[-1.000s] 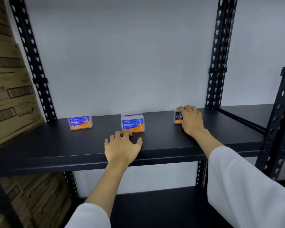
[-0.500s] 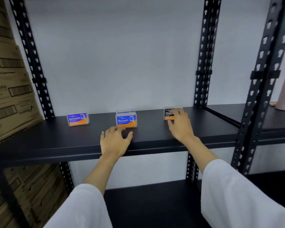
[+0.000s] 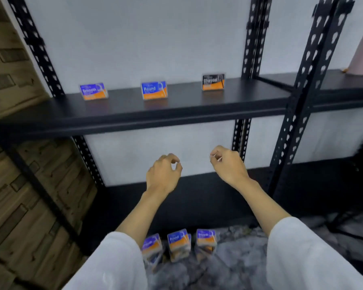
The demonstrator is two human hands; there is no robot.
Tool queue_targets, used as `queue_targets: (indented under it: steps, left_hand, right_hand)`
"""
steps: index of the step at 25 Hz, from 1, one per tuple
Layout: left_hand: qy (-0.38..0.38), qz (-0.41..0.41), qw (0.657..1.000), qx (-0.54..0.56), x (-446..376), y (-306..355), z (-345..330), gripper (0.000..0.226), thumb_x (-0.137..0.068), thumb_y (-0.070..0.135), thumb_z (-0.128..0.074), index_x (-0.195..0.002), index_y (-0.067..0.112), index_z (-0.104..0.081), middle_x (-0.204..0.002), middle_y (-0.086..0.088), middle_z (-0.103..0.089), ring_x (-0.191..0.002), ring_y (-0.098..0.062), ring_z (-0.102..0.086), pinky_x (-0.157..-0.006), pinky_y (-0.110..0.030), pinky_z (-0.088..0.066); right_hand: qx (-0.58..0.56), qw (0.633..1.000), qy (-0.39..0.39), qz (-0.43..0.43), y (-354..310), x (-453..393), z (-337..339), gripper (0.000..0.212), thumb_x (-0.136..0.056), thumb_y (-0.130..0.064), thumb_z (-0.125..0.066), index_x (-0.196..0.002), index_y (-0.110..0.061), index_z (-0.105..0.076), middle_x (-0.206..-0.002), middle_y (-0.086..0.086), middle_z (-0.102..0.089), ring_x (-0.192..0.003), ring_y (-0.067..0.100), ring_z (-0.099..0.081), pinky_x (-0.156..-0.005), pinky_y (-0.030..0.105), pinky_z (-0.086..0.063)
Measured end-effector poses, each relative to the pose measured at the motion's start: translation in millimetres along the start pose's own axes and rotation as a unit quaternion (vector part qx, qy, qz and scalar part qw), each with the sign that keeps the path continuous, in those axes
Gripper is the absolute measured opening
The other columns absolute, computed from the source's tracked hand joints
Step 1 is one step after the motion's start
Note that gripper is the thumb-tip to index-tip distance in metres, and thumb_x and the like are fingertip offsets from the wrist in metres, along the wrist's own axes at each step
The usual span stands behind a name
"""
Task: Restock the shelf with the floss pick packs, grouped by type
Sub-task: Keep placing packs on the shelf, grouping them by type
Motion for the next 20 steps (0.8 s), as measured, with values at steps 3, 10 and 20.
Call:
queue_targets:
  steps: [3, 10, 20]
  left_hand:
    - [-0.098, 0.066, 0.993, -0.011, 25.7, -38.2, -61.0, 0.018, -0.093, 0.03, -0.05, -0.107, 0.029, -0.062, -0.111, 0.006, -0.065, -0.098, -0.018, -0.062, -0.075, -0.029, -0.043]
    - [-0.277, 0.199, 0.938, -0.067, 57.6, -134.5, -202.1, 0.03, -0.09, 0.034, -0.052, -0.118, 0.029, -0.061, -0.124, 0.0, -0.06, -0.115, -0.026, -0.056, -0.093, -0.036, -0.046]
    - [-0.218, 0.359, 0.905, -0.067, 80.2, -189.4, -302.1, 0.062, -0.083, 0.052, -0.059, -0.137, 0.027, -0.041, -0.15, -0.009, -0.023, -0.132, -0.037, -0.034, -0.098, -0.045, -0.041]
  right_hand:
    - [0.023, 0.994, -0.092, -0.062, 63.7, 23.1, -50.8, 0.013, -0.092, -0.029, -0.054, -0.095, -0.02, -0.063, -0.091, -0.003, -0.066, -0.083, 0.018, -0.063, -0.074, 0.038, -0.055]
    - [0.097, 0.935, -0.27, -0.209, 206.0, 55.8, -176.9, 0.023, -0.089, -0.036, -0.054, -0.101, -0.018, -0.063, -0.108, 0.009, -0.066, -0.099, 0.027, -0.06, -0.077, 0.033, -0.049]
    - [0.085, 0.894, -0.234, -0.372, 254.5, 75.3, -298.4, 0.072, -0.08, -0.053, -0.064, -0.14, -0.028, -0.033, -0.141, 0.016, -0.029, -0.126, 0.037, -0.034, -0.098, 0.047, -0.04]
Point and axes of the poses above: each hand's wrist, its own x-axis away from the middle knuckle, its own z-axis out of the back of the hand, y = z × x, the point moved 4 cm from there along -x, towards the middle knuckle
